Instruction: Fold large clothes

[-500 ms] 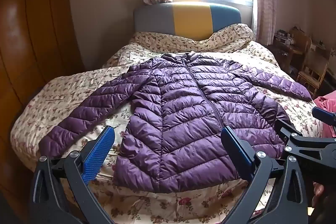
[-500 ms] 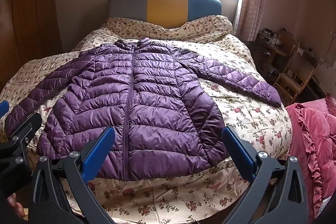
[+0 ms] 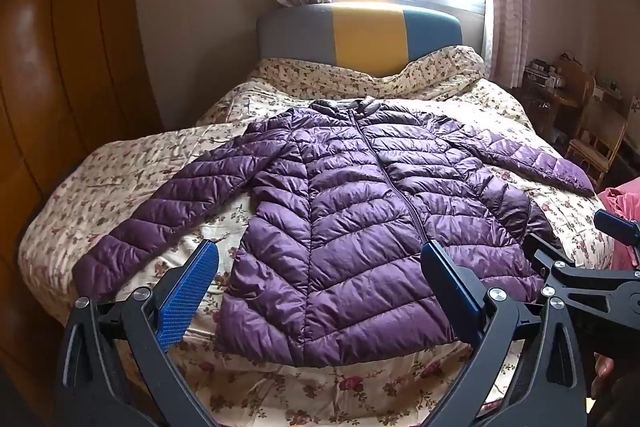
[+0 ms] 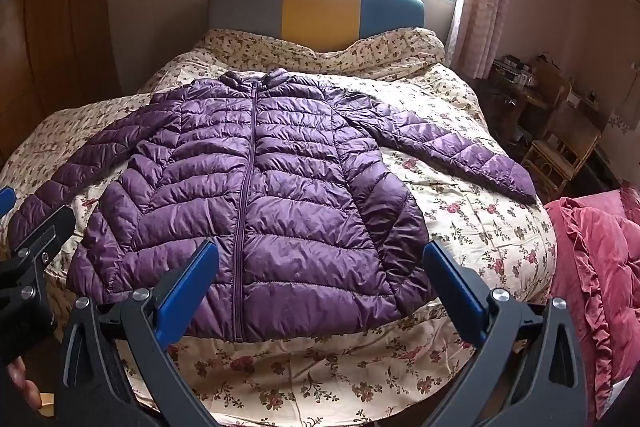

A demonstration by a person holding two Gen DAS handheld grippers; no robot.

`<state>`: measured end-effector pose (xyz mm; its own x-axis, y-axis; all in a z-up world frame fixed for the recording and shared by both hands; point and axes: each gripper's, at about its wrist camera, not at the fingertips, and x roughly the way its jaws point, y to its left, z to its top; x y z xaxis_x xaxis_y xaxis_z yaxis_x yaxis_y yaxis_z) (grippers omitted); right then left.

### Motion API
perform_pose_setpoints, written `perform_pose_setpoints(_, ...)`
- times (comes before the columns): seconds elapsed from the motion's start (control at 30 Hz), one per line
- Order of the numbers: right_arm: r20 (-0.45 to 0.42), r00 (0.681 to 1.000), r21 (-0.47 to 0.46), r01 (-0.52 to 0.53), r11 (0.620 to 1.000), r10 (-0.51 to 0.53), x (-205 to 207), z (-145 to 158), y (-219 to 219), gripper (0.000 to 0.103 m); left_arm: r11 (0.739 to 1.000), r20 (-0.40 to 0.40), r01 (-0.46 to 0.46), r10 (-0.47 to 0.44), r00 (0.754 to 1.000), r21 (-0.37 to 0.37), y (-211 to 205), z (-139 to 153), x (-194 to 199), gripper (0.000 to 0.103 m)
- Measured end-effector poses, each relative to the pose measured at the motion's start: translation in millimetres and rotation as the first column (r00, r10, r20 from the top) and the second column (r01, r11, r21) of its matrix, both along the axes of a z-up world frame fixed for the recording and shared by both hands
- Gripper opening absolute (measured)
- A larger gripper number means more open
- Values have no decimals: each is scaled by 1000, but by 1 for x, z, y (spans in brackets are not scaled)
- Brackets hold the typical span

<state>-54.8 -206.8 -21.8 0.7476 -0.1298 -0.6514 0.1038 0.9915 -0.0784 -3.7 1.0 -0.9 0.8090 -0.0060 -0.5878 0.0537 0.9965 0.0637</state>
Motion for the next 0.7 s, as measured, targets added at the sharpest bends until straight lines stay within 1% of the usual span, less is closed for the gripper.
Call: perform_pose_setpoints(0.7,0,1000,-13,3,1000,-3,-1,1,0,101,1000,-7,-3,3,1000,-9,3,-4,4,100)
